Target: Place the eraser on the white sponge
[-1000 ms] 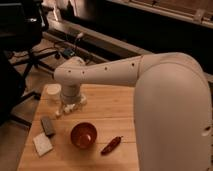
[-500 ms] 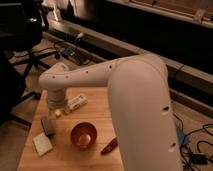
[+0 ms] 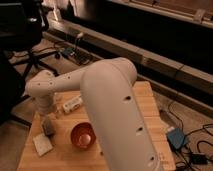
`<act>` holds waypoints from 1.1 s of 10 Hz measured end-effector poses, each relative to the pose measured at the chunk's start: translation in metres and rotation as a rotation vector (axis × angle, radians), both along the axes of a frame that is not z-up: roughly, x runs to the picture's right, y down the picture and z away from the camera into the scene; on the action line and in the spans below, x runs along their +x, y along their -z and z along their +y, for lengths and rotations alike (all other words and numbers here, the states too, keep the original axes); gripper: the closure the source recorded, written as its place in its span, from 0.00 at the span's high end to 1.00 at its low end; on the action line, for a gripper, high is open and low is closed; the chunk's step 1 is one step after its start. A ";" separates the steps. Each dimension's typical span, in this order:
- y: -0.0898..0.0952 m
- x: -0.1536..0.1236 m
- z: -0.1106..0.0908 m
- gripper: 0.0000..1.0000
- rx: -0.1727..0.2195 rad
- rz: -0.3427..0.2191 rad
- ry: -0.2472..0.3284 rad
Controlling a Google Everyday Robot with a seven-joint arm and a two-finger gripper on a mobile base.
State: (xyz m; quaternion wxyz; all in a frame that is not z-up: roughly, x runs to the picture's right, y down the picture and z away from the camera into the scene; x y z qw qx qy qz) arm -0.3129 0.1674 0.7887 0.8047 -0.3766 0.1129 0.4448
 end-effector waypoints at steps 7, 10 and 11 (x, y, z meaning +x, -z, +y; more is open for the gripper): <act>-0.038 -0.025 0.017 0.65 -0.013 0.025 0.015; -0.050 -0.014 0.020 0.65 -0.035 0.067 -0.016; -0.051 -0.014 0.025 0.65 -0.057 0.063 -0.024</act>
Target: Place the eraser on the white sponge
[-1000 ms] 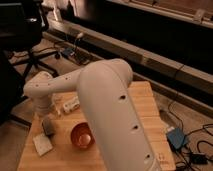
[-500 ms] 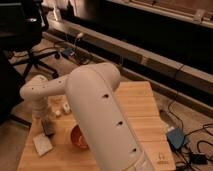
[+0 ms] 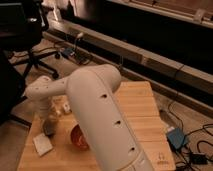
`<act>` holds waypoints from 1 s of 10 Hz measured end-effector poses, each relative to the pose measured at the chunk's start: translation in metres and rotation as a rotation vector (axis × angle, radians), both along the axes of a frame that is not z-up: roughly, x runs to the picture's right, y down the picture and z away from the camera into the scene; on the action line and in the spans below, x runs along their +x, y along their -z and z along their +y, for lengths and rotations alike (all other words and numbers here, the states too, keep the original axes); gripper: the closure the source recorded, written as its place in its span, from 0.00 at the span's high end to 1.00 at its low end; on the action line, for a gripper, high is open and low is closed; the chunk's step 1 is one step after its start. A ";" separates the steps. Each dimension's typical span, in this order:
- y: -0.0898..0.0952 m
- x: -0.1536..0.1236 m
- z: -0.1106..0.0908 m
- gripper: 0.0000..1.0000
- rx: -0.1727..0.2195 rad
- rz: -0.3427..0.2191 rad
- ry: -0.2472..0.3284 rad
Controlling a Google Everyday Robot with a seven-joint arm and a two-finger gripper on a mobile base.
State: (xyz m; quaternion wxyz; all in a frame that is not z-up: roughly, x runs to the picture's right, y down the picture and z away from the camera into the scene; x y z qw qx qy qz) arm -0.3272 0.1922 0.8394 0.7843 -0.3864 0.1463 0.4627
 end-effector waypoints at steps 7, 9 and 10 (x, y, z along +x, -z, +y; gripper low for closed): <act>-0.008 -0.005 0.008 0.42 -0.097 -0.030 -0.018; -0.011 -0.005 0.010 0.22 -0.117 -0.025 -0.024; -0.012 -0.006 0.010 0.12 -0.125 -0.021 -0.027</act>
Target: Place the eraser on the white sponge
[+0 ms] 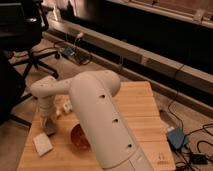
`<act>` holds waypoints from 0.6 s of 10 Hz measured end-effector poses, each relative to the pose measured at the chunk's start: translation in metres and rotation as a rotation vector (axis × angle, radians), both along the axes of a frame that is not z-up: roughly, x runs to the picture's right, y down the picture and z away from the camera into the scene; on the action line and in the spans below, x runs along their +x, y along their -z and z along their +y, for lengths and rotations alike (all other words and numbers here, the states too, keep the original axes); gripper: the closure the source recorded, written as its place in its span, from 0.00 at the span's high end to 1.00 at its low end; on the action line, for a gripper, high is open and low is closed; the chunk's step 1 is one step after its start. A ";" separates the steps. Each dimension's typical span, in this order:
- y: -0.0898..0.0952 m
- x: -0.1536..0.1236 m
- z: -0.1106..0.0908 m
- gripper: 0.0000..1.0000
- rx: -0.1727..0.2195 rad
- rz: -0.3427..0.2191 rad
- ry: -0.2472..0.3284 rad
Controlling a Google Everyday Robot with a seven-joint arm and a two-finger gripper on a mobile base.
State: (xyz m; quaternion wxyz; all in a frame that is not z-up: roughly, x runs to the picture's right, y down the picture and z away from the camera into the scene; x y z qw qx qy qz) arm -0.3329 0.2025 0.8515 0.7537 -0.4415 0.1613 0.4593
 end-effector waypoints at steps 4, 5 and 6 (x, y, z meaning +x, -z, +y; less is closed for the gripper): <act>0.007 0.012 -0.012 0.00 0.017 0.044 0.033; 0.015 0.022 -0.024 0.00 0.051 0.066 0.059; 0.027 0.028 -0.032 0.00 0.080 0.074 0.081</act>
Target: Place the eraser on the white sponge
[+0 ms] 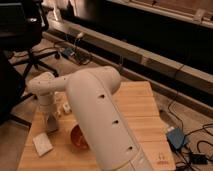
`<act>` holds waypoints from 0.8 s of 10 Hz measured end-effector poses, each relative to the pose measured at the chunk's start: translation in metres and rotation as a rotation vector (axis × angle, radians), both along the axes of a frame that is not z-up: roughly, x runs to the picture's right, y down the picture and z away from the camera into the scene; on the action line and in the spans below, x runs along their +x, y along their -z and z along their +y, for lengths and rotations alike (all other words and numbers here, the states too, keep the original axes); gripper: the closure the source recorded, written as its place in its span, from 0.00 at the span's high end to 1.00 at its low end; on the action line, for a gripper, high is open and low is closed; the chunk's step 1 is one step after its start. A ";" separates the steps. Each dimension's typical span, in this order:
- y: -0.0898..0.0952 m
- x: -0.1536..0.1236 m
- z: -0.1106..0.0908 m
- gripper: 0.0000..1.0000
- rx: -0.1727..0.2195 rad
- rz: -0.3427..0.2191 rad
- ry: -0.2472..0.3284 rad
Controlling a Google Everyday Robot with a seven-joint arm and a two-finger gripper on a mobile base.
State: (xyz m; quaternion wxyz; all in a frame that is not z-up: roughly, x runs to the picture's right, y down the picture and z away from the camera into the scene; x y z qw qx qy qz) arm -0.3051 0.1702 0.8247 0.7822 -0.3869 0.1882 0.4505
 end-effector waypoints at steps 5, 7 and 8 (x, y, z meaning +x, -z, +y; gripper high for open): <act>0.103 0.007 0.020 0.00 0.107 -0.092 0.198; 0.125 -0.001 0.040 0.00 0.117 -0.151 0.240; 0.128 -0.009 0.047 0.00 0.129 -0.182 0.251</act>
